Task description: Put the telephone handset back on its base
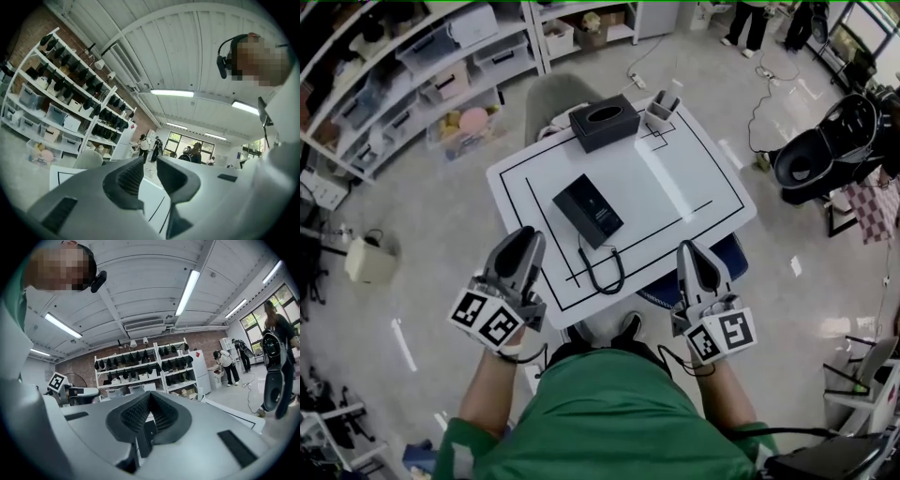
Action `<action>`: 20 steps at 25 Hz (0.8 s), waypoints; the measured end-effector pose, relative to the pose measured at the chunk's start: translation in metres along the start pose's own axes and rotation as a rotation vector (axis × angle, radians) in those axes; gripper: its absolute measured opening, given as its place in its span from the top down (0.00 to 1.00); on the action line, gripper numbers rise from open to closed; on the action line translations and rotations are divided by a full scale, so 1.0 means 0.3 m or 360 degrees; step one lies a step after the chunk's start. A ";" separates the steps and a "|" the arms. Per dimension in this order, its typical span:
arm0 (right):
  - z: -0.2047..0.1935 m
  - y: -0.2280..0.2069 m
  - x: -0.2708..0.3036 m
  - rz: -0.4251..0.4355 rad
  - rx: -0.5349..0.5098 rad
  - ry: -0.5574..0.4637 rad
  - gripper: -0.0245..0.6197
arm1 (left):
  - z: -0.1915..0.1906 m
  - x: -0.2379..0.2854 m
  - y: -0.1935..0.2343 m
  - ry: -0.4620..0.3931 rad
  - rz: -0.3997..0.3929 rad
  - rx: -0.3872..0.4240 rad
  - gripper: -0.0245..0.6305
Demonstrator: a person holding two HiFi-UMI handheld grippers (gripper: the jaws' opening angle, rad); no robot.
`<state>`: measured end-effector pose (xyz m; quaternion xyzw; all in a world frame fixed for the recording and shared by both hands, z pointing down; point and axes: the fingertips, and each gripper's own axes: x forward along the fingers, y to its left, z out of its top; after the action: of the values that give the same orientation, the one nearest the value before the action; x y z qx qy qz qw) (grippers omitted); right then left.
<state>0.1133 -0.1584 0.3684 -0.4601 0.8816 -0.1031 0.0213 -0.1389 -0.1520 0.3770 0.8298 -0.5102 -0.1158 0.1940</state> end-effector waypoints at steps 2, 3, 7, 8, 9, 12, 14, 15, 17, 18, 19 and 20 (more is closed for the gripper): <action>0.017 0.011 0.003 0.0012 -0.0020 -0.0019 0.93 | 0.034 -0.020 -0.032 -0.0033 -0.0007 0.0057 0.81; 0.024 0.015 0.006 0.0016 -0.0033 -0.0027 0.93 | 0.047 -0.027 -0.042 -0.0048 -0.0010 0.0084 0.81; 0.056 0.030 0.010 0.0015 -0.0107 -0.0049 0.93 | 0.091 -0.052 -0.059 -0.0093 0.0005 0.0183 0.81; 0.066 0.034 0.009 0.0012 -0.0129 -0.0058 0.93 | 0.102 -0.054 -0.061 -0.0105 0.0005 0.0196 0.81; 0.077 0.037 0.008 0.0007 -0.0151 -0.0067 0.93 | 0.111 -0.055 -0.063 -0.0115 0.0003 0.0200 0.81; 0.104 0.047 0.000 -0.0011 -0.0193 -0.0088 0.93 | 0.123 -0.053 -0.073 -0.0130 -0.0015 0.0195 0.81; 0.111 0.052 -0.004 -0.0018 -0.0206 -0.0095 0.93 | 0.120 -0.051 -0.081 -0.0126 -0.0024 0.0204 0.81; 0.112 0.054 -0.005 -0.0019 -0.0209 -0.0097 0.93 | 0.116 -0.051 -0.085 -0.0121 -0.0028 0.0214 0.81; 0.110 0.057 -0.006 -0.0023 -0.0213 -0.0099 0.93 | 0.110 -0.051 -0.092 -0.0109 -0.0036 0.0250 0.81; 0.109 0.057 -0.005 -0.0025 -0.0215 -0.0100 0.93 | 0.110 -0.052 -0.096 -0.0105 -0.0040 0.0273 0.81; 0.108 0.056 -0.004 -0.0028 -0.0217 -0.0101 0.93 | 0.112 -0.051 -0.099 -0.0105 -0.0046 0.0293 0.81; 0.108 0.054 -0.002 -0.0031 -0.0217 -0.0100 0.93 | 0.115 -0.049 -0.102 -0.0107 -0.0051 0.0305 0.81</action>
<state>0.1049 -0.1540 0.3335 -0.4720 0.8810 -0.0286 0.0166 -0.1346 -0.1335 0.3326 0.8483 -0.5119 -0.0971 0.0947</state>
